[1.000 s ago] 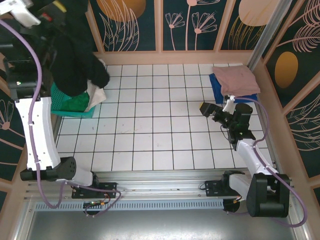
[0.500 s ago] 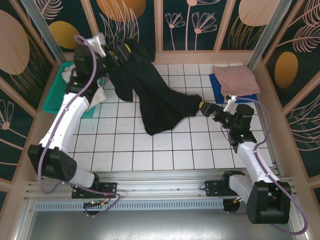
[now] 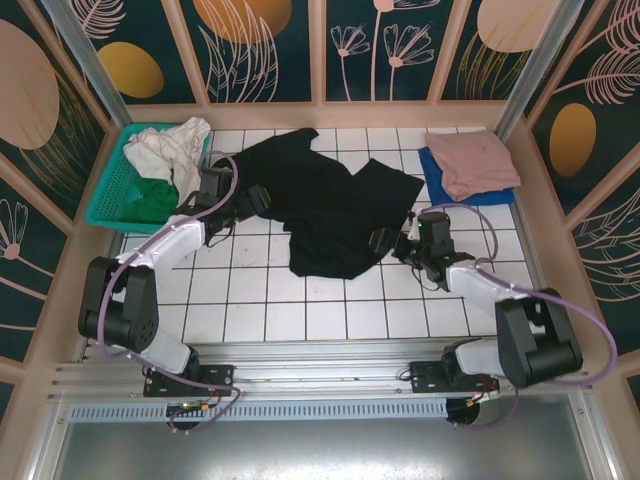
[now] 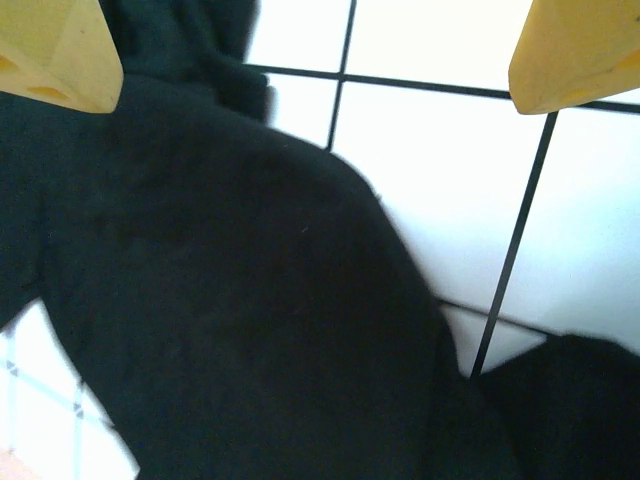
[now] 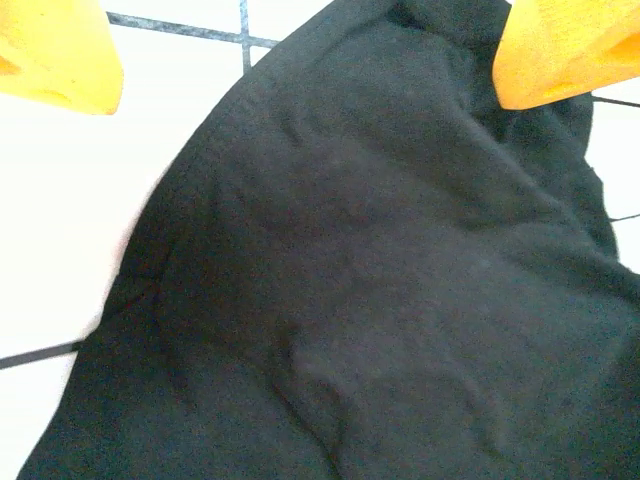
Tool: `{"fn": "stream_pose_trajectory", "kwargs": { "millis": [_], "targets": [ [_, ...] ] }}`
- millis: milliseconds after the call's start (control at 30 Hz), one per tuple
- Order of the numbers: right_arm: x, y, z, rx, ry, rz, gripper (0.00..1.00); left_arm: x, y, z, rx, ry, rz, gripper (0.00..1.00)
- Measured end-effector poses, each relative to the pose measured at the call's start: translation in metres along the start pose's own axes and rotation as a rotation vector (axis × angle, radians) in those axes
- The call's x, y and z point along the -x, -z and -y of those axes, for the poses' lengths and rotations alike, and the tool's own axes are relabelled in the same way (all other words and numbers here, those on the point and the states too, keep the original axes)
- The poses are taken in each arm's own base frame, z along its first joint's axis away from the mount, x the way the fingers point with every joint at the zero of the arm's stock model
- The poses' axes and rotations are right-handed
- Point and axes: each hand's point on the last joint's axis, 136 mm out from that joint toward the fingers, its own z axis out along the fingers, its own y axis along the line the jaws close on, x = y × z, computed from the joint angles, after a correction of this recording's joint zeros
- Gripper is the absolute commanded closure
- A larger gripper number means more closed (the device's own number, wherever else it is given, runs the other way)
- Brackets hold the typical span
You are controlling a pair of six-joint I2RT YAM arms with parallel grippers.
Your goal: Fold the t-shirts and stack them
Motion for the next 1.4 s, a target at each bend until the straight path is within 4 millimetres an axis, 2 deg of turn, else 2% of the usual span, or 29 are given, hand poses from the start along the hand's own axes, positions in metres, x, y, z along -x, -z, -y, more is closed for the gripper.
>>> {"fn": "stream_pose_trajectory", "kwargs": {
  "millis": [67, 167, 267, 433, 500, 600, 733, 800, 833, 933, 1033, 1100, 1167, 1267, 1400],
  "targets": [
    [-0.001, -0.011, -0.001, -0.028, 0.012, -0.022, 0.09, -0.009, -0.01, -0.009, 0.028, -0.008, -0.024, 0.01],
    [-0.003, -0.021, -0.02, -0.037, 0.075, -0.029, 0.09, -0.022, -0.023, -0.028, 0.095, -0.02, -0.054, 0.02],
    [-0.013, -0.026, -0.053, -0.022, 0.17, -0.028, 0.09, -0.029, -0.036, -0.037, 0.131, -0.03, -0.082, 0.03],
    [-0.043, -0.03, -0.107, 0.033, 0.35, -0.046, 0.1, -0.036, -0.048, -0.042, 0.142, -0.031, -0.109, 0.02],
    [-0.059, -0.037, -0.118, 0.046, 0.411, -0.078, 0.1, -0.037, -0.05, -0.044, 0.149, -0.031, -0.112, 0.02],
    [-0.086, -0.058, -0.126, 0.033, 0.502, -0.148, 0.12, -0.036, -0.05, -0.047, 0.165, -0.031, -0.103, 0.01],
    [-0.114, -0.082, -0.129, -0.015, 0.603, -0.216, 0.19, -0.026, -0.048, -0.062, 0.229, -0.023, -0.062, 0.01],
    [-0.114, -0.085, -0.13, -0.042, 0.634, -0.205, 0.25, -0.016, -0.045, -0.078, 0.293, -0.011, -0.028, 0.01],
    [-0.112, -0.086, -0.13, -0.052, 0.644, -0.199, 0.32, -0.01, -0.042, -0.089, 0.337, -0.003, -0.01, 0.01],
    [-0.107, -0.085, -0.122, -0.102, 0.661, -0.185, 0.67, 0.009, -0.039, -0.108, 0.427, 0.012, 0.035, 0.01],
    [-0.103, -0.083, -0.11, -0.166, 0.686, -0.176, 0.86, 0.029, -0.045, -0.108, 0.45, 0.015, 0.07, 0.02],
    [-0.097, -0.077, -0.105, -0.195, 0.699, -0.162, 0.94, 0.038, -0.05, -0.102, 0.439, 0.015, 0.083, 0.02],
    [-0.088, -0.062, -0.106, -0.203, 0.703, -0.138, 0.98, 0.043, -0.052, -0.097, 0.418, 0.017, 0.094, 0.02],
    [-0.056, -0.022, -0.123, -0.153, 0.688, -0.036, 1.0, 0.048, -0.054, -0.088, 0.377, 0.017, 0.101, 0.04],
    [0.007, 0.051, -0.157, -0.018, 0.614, 0.189, 1.0, 0.048, -0.059, -0.078, 0.317, 0.014, 0.097, 0.11]
  ]
}}
